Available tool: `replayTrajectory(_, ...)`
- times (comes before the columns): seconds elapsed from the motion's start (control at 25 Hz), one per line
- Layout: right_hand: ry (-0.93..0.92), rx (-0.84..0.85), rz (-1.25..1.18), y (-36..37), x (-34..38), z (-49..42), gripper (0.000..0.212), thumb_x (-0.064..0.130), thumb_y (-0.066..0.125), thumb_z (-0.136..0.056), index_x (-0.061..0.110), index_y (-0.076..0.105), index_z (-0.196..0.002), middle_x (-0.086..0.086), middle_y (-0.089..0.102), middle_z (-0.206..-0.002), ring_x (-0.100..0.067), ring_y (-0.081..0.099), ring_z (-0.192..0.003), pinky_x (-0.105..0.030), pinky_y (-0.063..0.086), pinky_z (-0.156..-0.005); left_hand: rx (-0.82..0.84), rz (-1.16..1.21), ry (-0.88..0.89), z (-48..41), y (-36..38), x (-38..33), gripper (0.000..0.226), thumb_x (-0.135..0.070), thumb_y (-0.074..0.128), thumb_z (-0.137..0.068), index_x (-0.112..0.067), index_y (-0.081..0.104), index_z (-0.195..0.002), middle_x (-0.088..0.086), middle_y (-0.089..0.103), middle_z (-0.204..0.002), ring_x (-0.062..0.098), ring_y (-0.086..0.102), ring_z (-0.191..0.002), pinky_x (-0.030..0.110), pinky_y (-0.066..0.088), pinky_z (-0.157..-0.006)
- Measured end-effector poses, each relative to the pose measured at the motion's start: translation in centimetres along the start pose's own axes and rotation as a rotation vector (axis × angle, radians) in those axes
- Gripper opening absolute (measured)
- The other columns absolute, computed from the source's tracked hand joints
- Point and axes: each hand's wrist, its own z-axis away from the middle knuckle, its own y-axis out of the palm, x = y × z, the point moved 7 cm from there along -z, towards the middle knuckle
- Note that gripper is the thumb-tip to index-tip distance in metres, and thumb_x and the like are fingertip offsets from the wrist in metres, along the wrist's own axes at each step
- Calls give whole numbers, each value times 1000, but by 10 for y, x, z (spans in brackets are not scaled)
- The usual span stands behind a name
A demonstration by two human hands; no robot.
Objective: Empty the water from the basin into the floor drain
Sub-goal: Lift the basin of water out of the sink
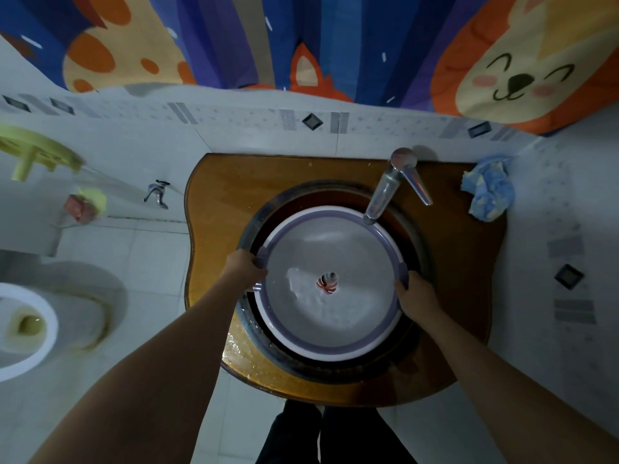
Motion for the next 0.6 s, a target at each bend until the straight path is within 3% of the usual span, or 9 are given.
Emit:
replayTrajectory(0.16,-24,-16,-25,0,-1,2,33,30,41,-101,3,47,-120,-19,60,-109,-28,58,-90,-37,50,-75,-24,27,-1,3,-1,3,11,-12,75,-80,-2,71,-83,15,71,-84,24,72,-74,37,62,-68)
replayTrajectory(0.6,-57,4,-10,-3,0,9,31,30,43,-101,5,48,-117,-15,59,-108,-22,54,-89,-31,42,-71,-21,68,1,21,-4,9,10,-13,76,-80,-6,69,-82,8,68,-76,15,66,-65,19,50,-50)
